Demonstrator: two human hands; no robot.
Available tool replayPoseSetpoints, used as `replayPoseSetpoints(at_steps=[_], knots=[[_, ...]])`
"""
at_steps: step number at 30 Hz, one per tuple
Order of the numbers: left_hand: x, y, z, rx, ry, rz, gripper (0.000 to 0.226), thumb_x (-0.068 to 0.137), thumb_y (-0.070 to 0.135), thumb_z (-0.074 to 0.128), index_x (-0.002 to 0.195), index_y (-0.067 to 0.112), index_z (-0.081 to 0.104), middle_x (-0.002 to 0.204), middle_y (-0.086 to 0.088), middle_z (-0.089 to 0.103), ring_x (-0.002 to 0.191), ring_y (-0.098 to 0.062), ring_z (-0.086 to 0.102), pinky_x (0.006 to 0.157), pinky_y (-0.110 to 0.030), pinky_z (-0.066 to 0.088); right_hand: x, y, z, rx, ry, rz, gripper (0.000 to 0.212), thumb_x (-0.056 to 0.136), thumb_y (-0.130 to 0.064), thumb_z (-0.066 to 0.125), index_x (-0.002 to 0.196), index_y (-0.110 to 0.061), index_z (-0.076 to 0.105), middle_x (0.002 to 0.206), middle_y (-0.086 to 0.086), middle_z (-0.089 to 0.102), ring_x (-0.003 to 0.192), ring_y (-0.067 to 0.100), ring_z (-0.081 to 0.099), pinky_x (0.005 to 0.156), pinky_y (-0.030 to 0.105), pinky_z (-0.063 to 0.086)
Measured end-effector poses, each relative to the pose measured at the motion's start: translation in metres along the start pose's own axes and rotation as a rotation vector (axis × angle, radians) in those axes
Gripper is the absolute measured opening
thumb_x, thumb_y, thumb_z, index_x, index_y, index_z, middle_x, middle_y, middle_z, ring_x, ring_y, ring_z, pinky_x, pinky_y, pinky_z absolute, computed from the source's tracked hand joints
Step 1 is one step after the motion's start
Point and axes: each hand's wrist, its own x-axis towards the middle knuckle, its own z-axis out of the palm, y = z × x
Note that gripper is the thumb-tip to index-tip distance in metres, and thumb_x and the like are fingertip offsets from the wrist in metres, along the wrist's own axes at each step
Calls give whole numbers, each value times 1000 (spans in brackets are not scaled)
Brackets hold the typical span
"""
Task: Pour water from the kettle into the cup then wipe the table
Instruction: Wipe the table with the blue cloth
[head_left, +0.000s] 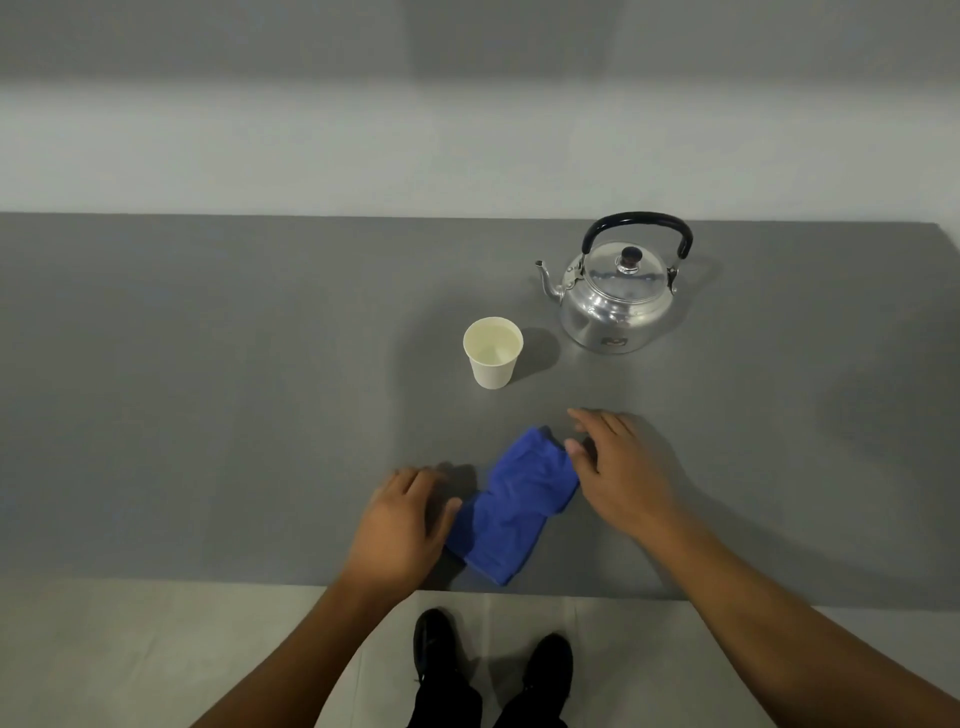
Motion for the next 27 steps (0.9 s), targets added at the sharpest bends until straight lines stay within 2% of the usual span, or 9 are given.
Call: replayPoseSetpoints(at_steps=[4,8,11,15,17,20,23,25,27], knots=[[-6,14,2,-11,-108,-102,57,86,75,42,117,30,57,105,11,52,95,-9,54,86,-30,55,7,-23,5,-58,-101,40,58,94,-42,62,143,-14,49,129,7,60,121,24,51,101,32,40],[-8,38,17,31,-124,-79,57,86,65,60,129,28,53,116,7,57,106,-12,51,96,-28,42,4,-33,13,-80,-194,63,67,88,-42,70,144,-13,47,139,7,54,129,26,49,106,37,41],[-5,44,20,-33,-147,-144,52,87,51,68,128,23,54,117,5,57,110,-16,53,96,-28,42,2,-32,14,-3,-187,158,54,84,-33,76,131,-13,58,129,7,57,118,26,56,98,36,46],[-2,43,15,-91,-174,-172,29,84,42,74,100,21,60,101,6,51,90,-14,55,78,-25,49,0,-30,11,30,-229,243,26,78,-28,81,94,-16,65,102,1,52,85,22,59,77,32,48],[-1,42,11,-201,-167,-214,23,80,32,76,91,20,59,94,5,55,79,-11,57,67,-23,50,-2,-30,9,66,-232,257,27,73,-24,85,79,-20,58,93,-1,51,75,18,57,70,30,46],[-1,37,4,-495,-163,-313,18,82,18,77,89,19,60,79,0,67,69,-13,65,62,-30,57,-3,-29,7,206,-221,294,29,73,-18,85,73,-23,56,75,-6,60,66,13,58,59,26,45],[-1,29,-8,-792,-69,-430,24,82,15,81,96,21,63,84,1,72,77,-15,71,60,-24,59,-1,-32,4,374,-195,329,25,75,-16,84,78,-25,61,76,-10,67,67,3,63,59,17,47],[1,22,-18,-904,13,-485,33,83,19,82,107,27,61,97,7,73,88,-11,73,64,-19,59,2,-36,4,461,-181,348,21,76,-15,84,89,-21,69,87,-2,75,80,14,72,71,33,59],[5,12,-28,-989,85,-516,42,84,22,80,117,30,56,109,9,71,96,-12,73,71,-22,62,6,-46,6,523,-161,378,21,76,-13,83,94,-13,70,93,7,77,87,28,74,81,47,61]])
